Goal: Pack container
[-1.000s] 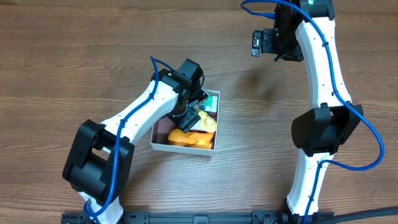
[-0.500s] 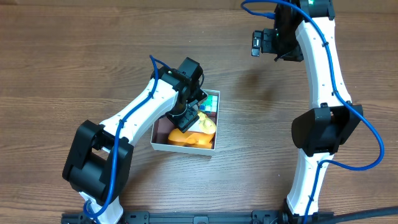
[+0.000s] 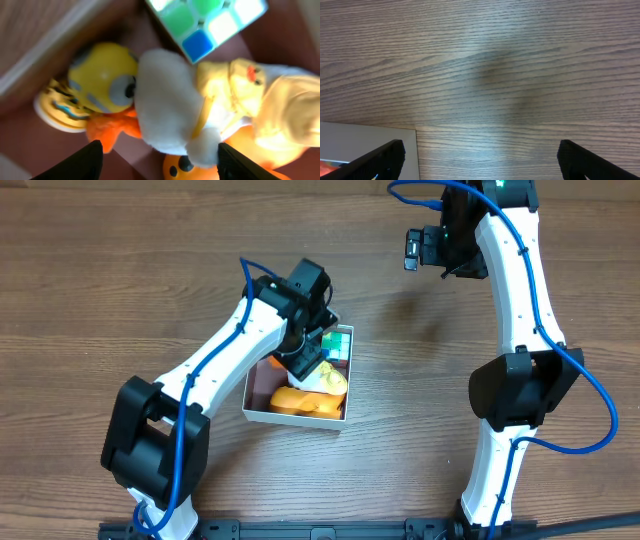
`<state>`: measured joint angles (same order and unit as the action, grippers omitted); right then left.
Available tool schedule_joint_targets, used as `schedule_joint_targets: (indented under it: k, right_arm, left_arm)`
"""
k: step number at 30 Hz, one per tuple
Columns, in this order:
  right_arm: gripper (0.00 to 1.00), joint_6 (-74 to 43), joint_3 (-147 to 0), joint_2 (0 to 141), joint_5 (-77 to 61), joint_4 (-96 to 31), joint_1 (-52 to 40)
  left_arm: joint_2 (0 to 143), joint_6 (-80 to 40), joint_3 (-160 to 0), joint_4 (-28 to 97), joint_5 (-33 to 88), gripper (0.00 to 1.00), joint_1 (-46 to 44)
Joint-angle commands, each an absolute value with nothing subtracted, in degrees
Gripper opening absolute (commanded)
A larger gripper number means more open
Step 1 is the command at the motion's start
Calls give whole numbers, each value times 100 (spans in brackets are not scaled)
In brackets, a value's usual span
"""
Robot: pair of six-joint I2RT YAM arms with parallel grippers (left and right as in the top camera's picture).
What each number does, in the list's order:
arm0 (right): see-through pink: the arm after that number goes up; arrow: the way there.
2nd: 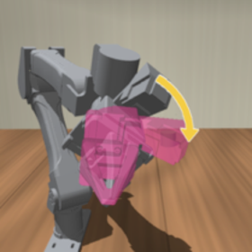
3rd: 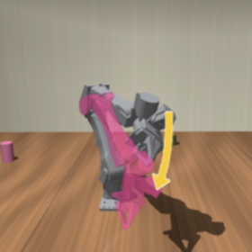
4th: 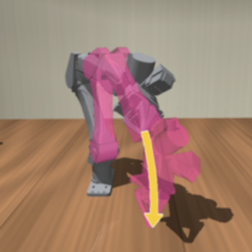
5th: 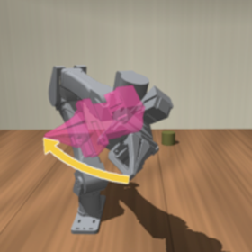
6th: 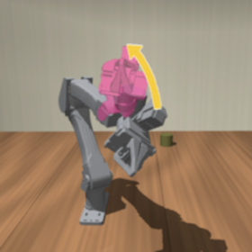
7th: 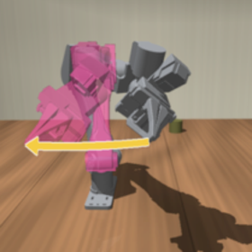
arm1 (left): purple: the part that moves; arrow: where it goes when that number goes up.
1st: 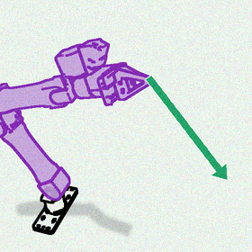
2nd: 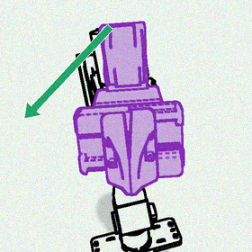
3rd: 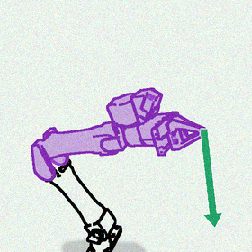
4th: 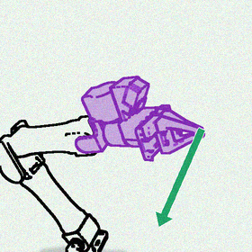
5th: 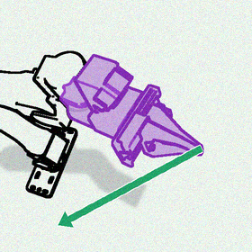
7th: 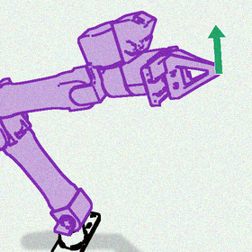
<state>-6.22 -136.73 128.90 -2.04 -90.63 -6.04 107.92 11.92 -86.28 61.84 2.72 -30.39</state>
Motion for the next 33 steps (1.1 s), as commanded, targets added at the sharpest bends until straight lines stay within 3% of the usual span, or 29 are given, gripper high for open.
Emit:
schedule_joint_targets:
  k: [1, 16, 17, 19, 33]
  right_arm:
    - [100, -668, -13797, 12838, -132, -9035, -613]
    - [100, -668, -13797, 12838, -132, -9035, -613]
    - [100, -668, -13797, 12838, -132, -9035, -613]
    - [100, -668, -13797, 12838, -132, -9035, -613]
    - [100, -668, -13797, 12838, -132, -9035, -613]
  left_arm:
    - [10873, 1090, -9179, 6285, 274, 73, -3041]
    - [10873, 552, -10672, 6860, 233, 84, -2982]
    - [10873, 362, -10840, 6873, 233, 93, -2936]
    - [10873, 43, -11080, 6879, 235, 100, -2832]
    - [10873, -2233, -12182, 7463, 145, 100, -1304]
